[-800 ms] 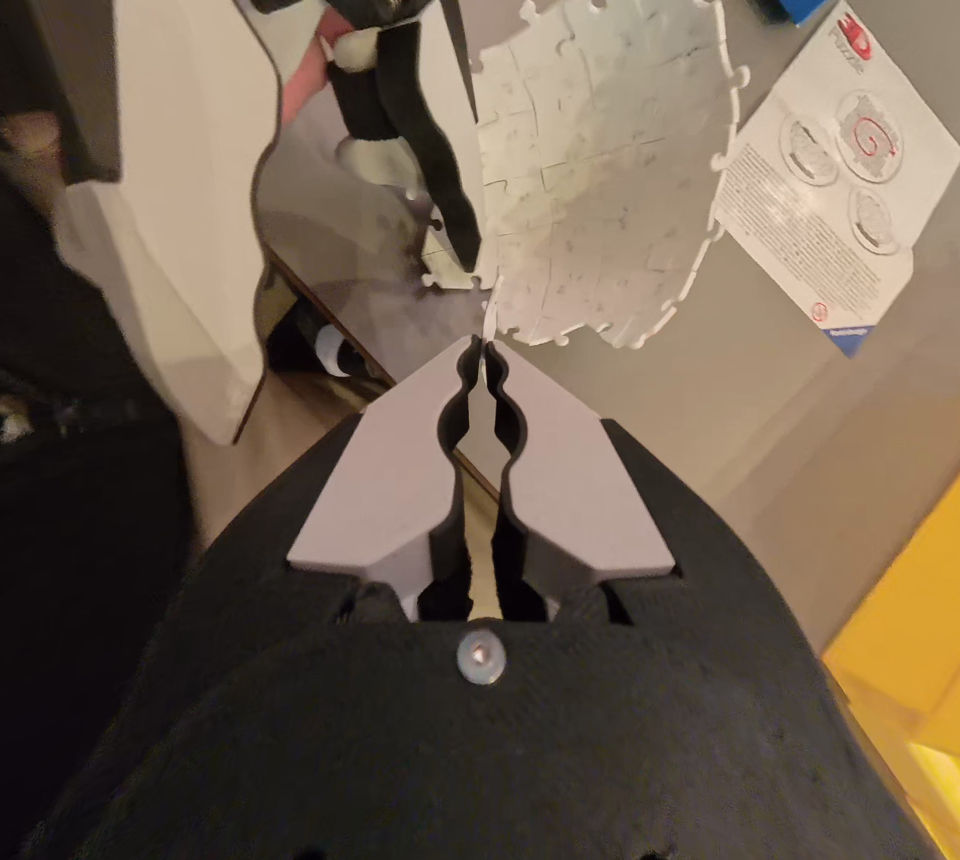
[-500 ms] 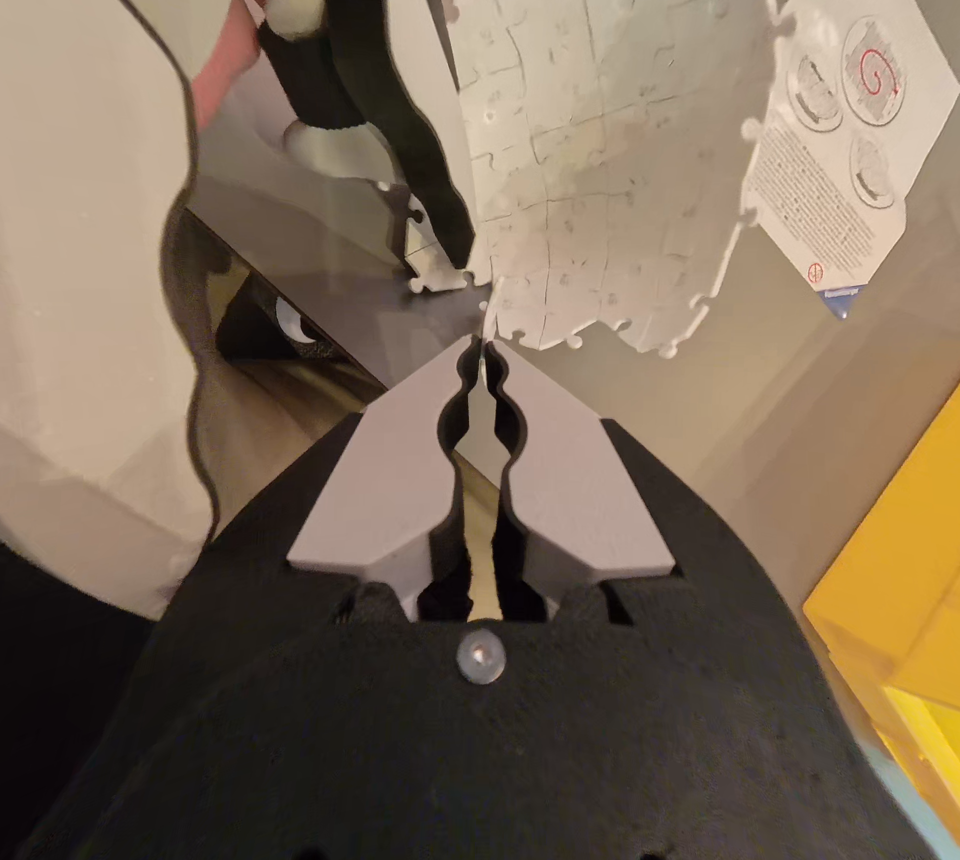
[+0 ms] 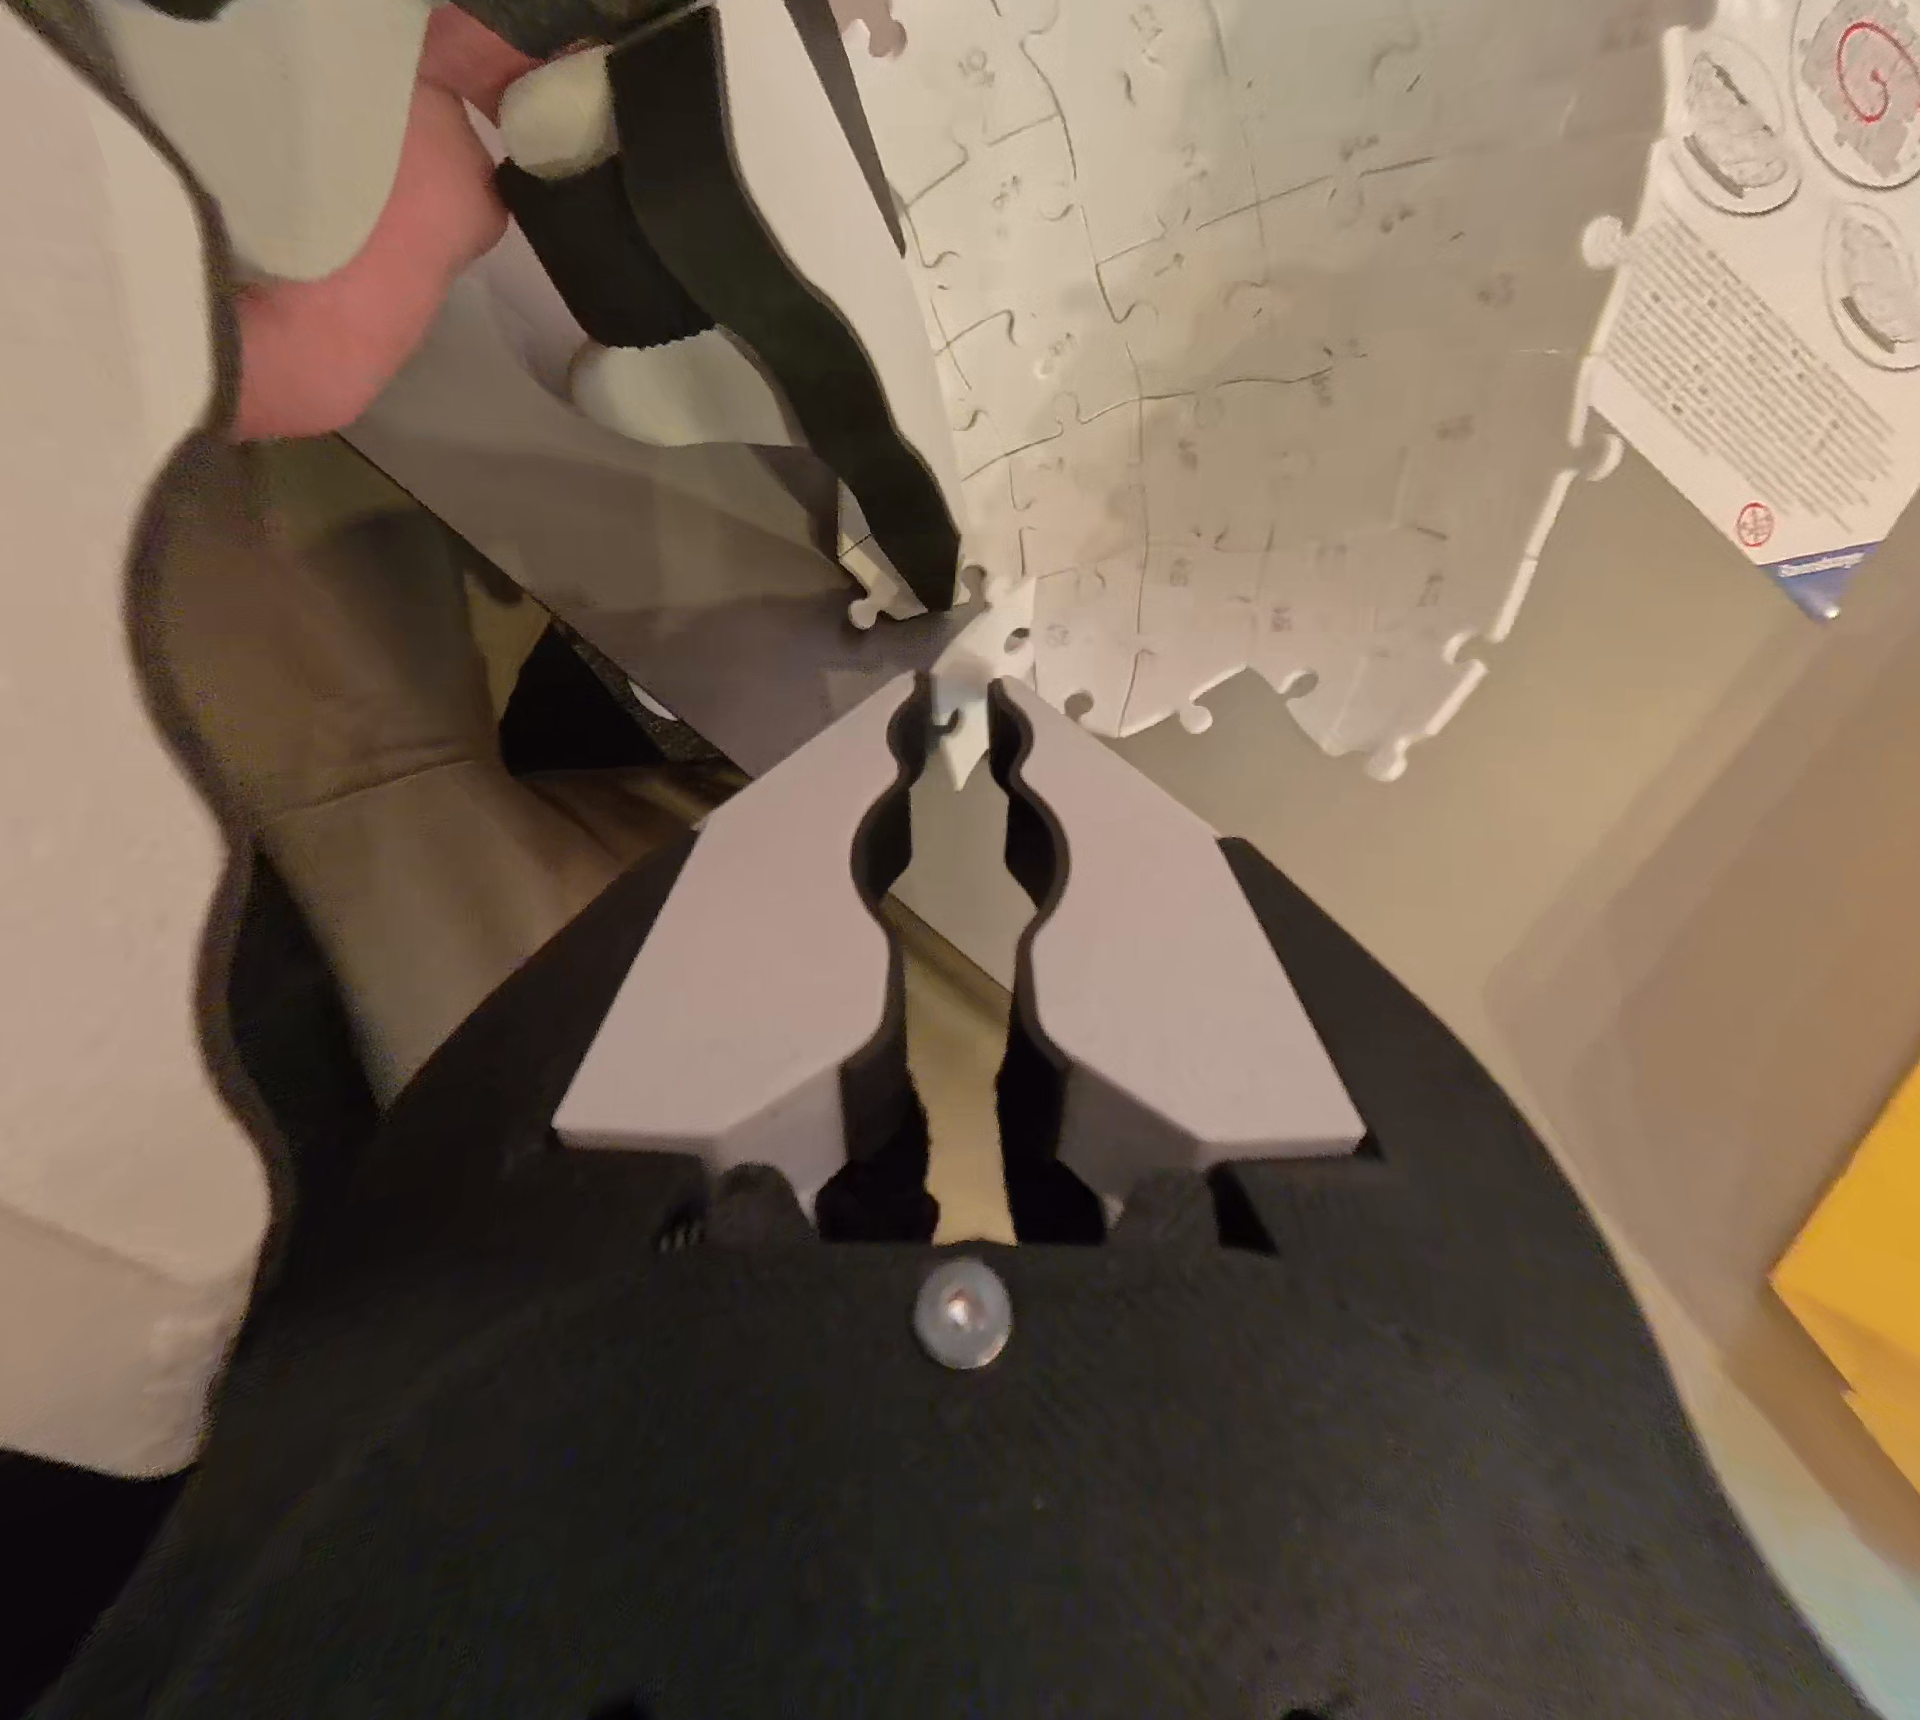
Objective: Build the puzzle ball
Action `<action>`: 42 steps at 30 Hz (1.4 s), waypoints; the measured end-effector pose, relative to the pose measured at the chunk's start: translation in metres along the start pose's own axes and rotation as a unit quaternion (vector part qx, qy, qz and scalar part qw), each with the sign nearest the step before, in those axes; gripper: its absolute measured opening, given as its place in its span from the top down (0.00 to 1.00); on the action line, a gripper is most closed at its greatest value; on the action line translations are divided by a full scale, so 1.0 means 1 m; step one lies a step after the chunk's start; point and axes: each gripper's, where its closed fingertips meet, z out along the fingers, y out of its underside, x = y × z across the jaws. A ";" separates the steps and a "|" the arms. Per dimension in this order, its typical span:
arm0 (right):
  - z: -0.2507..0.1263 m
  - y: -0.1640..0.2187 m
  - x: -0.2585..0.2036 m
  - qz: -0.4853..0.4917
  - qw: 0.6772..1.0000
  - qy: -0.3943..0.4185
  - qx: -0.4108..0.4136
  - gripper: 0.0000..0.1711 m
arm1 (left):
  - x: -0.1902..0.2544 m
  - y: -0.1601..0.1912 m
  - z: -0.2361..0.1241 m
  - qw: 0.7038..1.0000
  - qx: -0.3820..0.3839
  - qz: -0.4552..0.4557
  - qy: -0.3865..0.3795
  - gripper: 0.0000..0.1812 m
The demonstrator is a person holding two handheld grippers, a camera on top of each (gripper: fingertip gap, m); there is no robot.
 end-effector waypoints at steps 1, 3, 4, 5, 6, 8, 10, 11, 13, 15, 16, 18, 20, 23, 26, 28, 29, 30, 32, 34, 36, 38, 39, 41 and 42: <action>0.001 0.000 -0.001 0.007 1.000 -0.007 0.004 0.94 | 0.000 0.000 0.000 1.000 0.001 -0.001 0.001 0.26; 0.001 -0.003 -0.003 0.018 1.000 -0.020 0.015 0.95 | -0.001 0.000 -0.001 1.000 0.002 -0.002 0.002 0.27; 0.001 -0.003 -0.003 0.024 0.999 -0.023 0.017 0.95 | -0.001 -0.001 -0.001 1.000 0.003 -0.003 0.003 0.28; 0.001 -0.004 -0.003 0.035 0.999 -0.032 0.021 0.94 | -0.001 -0.001 -0.001 1.000 0.003 -0.003 0.004 0.28; 0.001 -0.006 -0.003 0.046 0.998 -0.042 0.028 0.94 | -0.001 0.000 -0.001 1.000 0.001 -0.002 0.003 0.28; 0.002 -0.007 -0.003 0.061 0.996 -0.055 0.030 0.93 | -0.001 0.000 -0.002 1.000 0.002 -0.003 0.004 0.28; 0.003 -0.006 -0.004 0.065 0.996 -0.061 0.024 0.90 | -0.002 0.000 -0.002 1.000 0.002 -0.004 0.004 0.29; 0.004 -0.005 -0.005 0.059 0.996 -0.062 0.022 0.89 | -0.002 0.000 -0.002 1.000 0.002 -0.004 0.005 0.29; 0.004 -0.006 -0.006 0.056 0.996 -0.066 0.023 0.88 | -0.002 0.000 -0.002 1.000 0.001 -0.004 0.004 0.29; 0.005 -0.004 -0.005 0.057 0.996 -0.067 0.020 0.90 | -0.002 0.000 -0.002 1.000 0.000 -0.002 0.002 0.29; 0.005 -0.004 -0.005 0.063 0.995 -0.071 0.022 0.90 | -0.002 0.001 -0.002 1.000 -0.001 -0.001 0.001 0.29; 0.005 -0.005 -0.006 0.062 0.995 -0.074 0.025 0.89 | -0.002 0.001 -0.002 1.000 -0.002 -0.001 0.001 0.29; 0.004 -0.008 -0.008 0.046 0.996 -0.075 0.031 0.90 | -0.002 0.001 -0.002 1.000 -0.002 -0.001 0.002 0.29; 0.005 -0.010 -0.010 0.043 0.996 -0.076 0.034 0.89 | -0.002 0.001 -0.002 1.000 -0.004 -0.002 0.001 0.29; 0.005 -0.011 -0.009 0.055 0.994 -0.085 0.045 0.86 | -0.002 0.001 -0.003 1.000 -0.004 -0.002 0.001 0.29; 0.004 -0.012 -0.009 0.056 0.993 -0.087 0.059 0.86 | -0.002 0.001 -0.003 1.000 -0.005 -0.001 0.001 0.29; 0.003 -0.014 -0.010 0.049 0.993 -0.089 0.064 0.86 | -0.002 0.001 -0.003 1.000 -0.005 -0.001 0.001 0.30; 0.004 -0.015 -0.011 0.042 0.993 -0.090 0.065 0.87 | -0.002 0.001 -0.003 1.000 -0.005 -0.001 0.001 0.30; 0.009 -0.011 -0.013 0.040 0.994 -0.095 0.048 0.87 | -0.002 0.001 -0.003 1.000 -0.005 -0.001 0.002 0.30; 0.010 -0.011 -0.013 0.043 0.993 -0.098 0.051 0.88 | -0.003 0.001 -0.003 1.000 -0.006 0.000 0.001 0.30; 0.011 -0.011 -0.013 0.043 0.993 -0.100 0.052 0.88 | -0.003 0.001 -0.003 1.000 -0.005 -0.001 0.002 0.30; 0.011 -0.011 -0.013 0.044 0.993 -0.100 0.051 0.87 | -0.003 0.001 -0.004 1.000 -0.005 -0.001 0.003 0.31; 0.011 -0.011 -0.013 0.047 0.992 -0.102 0.051 0.87 | -0.003 0.001 -0.004 1.000 -0.005 -0.001 0.004 0.31; 0.011 -0.012 -0.013 0.050 0.991 -0.110 0.051 0.87 | -0.004 0.001 -0.004 1.000 -0.006 0.000 0.003 0.31; 0.011 -0.012 -0.013 0.054 0.991 -0.114 0.050 0.87 | -0.004 0.001 -0.004 1.000 -0.006 0.000 0.003 0.31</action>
